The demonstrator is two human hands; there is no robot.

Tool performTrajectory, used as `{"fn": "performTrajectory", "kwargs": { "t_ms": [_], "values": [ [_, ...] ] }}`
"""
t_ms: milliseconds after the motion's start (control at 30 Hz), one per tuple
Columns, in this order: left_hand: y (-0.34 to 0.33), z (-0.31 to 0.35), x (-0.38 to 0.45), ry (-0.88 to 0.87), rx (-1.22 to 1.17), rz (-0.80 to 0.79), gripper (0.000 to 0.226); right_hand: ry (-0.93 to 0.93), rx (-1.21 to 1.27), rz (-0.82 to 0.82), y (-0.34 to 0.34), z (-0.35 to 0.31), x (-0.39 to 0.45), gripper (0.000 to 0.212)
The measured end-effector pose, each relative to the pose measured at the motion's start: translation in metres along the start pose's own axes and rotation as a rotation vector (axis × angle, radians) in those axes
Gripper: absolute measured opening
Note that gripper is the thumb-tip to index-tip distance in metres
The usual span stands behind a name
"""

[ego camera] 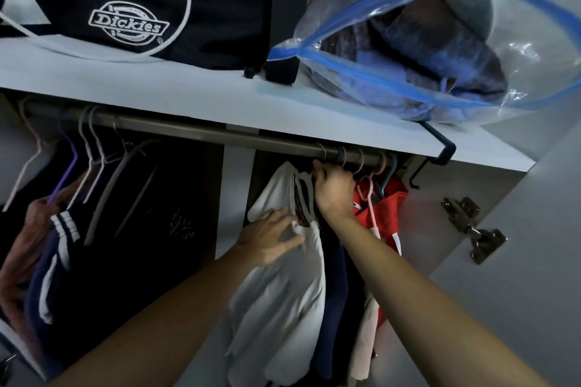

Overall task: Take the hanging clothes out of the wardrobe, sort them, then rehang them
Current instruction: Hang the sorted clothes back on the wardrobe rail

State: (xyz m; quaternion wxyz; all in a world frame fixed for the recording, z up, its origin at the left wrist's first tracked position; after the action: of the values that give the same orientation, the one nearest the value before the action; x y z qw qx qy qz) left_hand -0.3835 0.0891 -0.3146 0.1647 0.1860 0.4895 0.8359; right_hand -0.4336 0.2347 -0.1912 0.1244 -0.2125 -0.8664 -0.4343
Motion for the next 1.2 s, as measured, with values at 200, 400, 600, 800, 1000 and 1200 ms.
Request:
{"fn": "performTrajectory", "kwargs": {
  "t_ms": [200, 400, 600, 800, 1000, 1200],
  "values": [
    [0.041, 0.012, -0.062, 0.058, 0.112, 0.052, 0.076, 0.035, -0.094, -0.148, 0.052, 0.003, -0.045, 0.035],
    [0.079, 0.066, -0.136, -0.046, 0.242, 0.119, 0.094, 0.035, -0.235, -0.198, 0.128, 0.021, -0.139, 0.054],
    [0.092, 0.178, -0.197, -0.396, 0.318, 0.131, 0.078, 0.024, -0.238, -0.056, 0.235, 0.039, -0.274, 0.052],
    [0.06, 0.307, -0.24, -0.648, 0.279, 0.075, 0.073, -0.171, -0.21, -0.036, 0.34, 0.118, -0.422, 0.039],
    [-0.027, 0.469, -0.295, -0.932, 0.13, -0.002, 0.063, -0.356, -0.291, 0.105, 0.47, 0.219, -0.538, 0.039],
    [-0.134, 0.642, -0.326, -1.085, 0.017, -0.127, 0.07, -0.547, -0.366, 0.265, 0.6, 0.323, -0.639, 0.049]
  ]
}}
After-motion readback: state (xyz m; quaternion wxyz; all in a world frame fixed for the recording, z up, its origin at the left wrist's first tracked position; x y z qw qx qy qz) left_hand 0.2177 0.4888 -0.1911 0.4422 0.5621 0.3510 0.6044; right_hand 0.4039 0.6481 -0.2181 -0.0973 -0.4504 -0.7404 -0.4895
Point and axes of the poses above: each hand's wrist, its own x-axis towards the middle knuckle, its own y-axis out of the back of the hand, z = x × y, the point moved 4 cm from there along x, towards the middle knuckle, and after that the axes turned 15 degrees about -y, right-handed, at the moved point
